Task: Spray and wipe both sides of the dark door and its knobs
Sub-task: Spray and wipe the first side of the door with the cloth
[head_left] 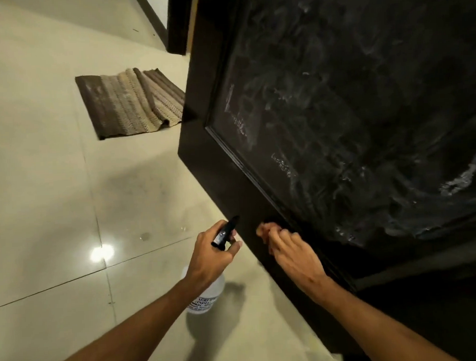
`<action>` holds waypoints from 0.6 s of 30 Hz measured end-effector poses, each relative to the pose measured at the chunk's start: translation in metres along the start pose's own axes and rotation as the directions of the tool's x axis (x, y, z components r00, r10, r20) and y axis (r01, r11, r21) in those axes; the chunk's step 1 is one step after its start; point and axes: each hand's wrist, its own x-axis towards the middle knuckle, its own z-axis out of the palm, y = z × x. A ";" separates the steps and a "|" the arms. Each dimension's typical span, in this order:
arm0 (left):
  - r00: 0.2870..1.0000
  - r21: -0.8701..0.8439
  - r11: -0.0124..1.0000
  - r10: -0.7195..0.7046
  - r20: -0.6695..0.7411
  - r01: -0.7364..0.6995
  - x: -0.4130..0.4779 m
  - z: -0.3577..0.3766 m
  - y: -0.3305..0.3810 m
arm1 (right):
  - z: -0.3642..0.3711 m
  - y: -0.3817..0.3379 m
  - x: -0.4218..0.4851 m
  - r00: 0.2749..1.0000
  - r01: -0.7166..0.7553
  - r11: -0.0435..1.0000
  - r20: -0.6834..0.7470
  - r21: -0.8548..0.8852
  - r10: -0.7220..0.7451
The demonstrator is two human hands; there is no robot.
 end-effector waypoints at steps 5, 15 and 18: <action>0.998 0.042 0.999 0.024 -0.050 -0.022 0.035 -0.028 -0.021 | -0.030 0.007 0.089 0.988 -0.065 0.993 -0.133 0.096 0.077; 0.996 0.073 0.997 0.018 -0.092 -0.011 0.078 -0.071 -0.054 | 0.006 -0.032 0.185 0.973 0.212 0.977 -0.091 -0.025 -0.213; 0.996 0.080 0.997 -0.002 -0.093 0.009 0.081 -0.081 -0.064 | -0.006 -0.039 0.230 0.976 0.107 0.994 -0.189 -0.014 -0.108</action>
